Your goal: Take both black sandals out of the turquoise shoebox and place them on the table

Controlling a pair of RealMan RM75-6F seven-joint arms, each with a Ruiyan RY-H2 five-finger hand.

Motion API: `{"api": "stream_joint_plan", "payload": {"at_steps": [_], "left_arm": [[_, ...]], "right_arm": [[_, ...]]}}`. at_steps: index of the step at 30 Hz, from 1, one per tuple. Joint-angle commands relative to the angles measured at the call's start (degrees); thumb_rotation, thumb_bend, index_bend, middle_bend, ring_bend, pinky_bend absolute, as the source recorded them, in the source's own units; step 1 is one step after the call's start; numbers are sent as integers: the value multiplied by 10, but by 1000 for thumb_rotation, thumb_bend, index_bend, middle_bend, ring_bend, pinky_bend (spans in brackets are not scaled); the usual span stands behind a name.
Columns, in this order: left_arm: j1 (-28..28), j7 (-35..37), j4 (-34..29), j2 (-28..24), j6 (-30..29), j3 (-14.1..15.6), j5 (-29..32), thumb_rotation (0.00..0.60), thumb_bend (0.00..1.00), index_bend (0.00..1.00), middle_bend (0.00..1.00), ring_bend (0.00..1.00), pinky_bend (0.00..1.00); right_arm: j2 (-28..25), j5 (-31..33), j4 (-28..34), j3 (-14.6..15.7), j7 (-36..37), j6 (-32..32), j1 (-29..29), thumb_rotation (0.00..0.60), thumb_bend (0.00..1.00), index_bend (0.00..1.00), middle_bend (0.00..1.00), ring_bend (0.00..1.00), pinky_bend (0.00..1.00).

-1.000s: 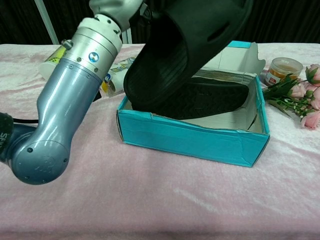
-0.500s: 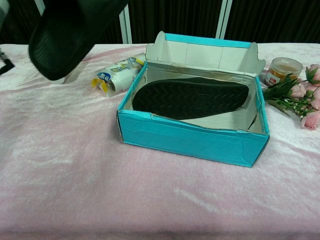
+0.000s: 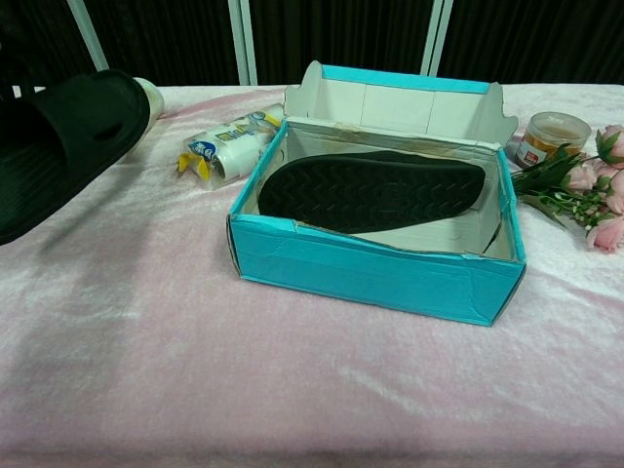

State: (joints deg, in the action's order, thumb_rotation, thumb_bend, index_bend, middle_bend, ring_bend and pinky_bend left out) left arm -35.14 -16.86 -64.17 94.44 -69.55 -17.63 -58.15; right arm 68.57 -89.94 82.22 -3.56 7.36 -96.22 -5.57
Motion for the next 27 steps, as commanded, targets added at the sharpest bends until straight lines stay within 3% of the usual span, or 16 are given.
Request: {"api": "stream_joint_plan", "payload": {"at_steps": [1, 4, 5, 7, 9, 15, 17, 22, 27], "left_arm": [[-3, 18, 32, 23, 27, 9, 1, 600, 364, 422, 563, 496, 501], [-2, 39, 12, 10, 58, 13, -1, 600, 55, 286, 436, 345, 396], [0, 46, -4, 1, 67, 14, -2, 600, 11, 240, 387, 295, 358], [5, 59, -55, -31, 80, 19, -14, 600, 0, 130, 271, 188, 260], [11, 58, -111, -65, 75, 28, -36, 600, 0, 85, 230, 150, 201], [26, 38, -242, -139, 48, 47, -91, 600, 0, 69, 210, 118, 123], [26, 2, -292, -172, 51, 60, -104, 600, 0, 49, 183, 80, 84], [14, -109, -378, -219, 71, 74, -51, 600, 0, 0, 30, 0, 0], [5, -172, -395, -213, 54, 76, -10, 600, 0, 0, 14, 0, 0]], "right_arm": [[0, -2, 2, 1, -3, -3, -1, 600, 243, 315, 270, 199, 272], [-2, -2, 5, 2, -6, -6, -3, 600, 244, 315, 270, 199, 272], [-2, -2, 6, 2, -6, -7, -4, 600, 244, 315, 270, 199, 272], [-3, -2, 8, 3, -8, -9, -5, 600, 244, 315, 270, 199, 272], [-4, -1, 10, 3, -9, -10, -5, 600, 243, 315, 270, 199, 272], [-4, -4, 13, 3, -13, -11, -4, 600, 244, 315, 270, 199, 272], [-5, -5, 15, 4, -15, -11, -4, 600, 243, 315, 270, 199, 272], [-5, -2, 13, 4, -11, -15, -8, 600, 244, 315, 270, 199, 272], [-3, 1, 8, 5, -4, -18, -11, 600, 243, 315, 270, 199, 272]]}}
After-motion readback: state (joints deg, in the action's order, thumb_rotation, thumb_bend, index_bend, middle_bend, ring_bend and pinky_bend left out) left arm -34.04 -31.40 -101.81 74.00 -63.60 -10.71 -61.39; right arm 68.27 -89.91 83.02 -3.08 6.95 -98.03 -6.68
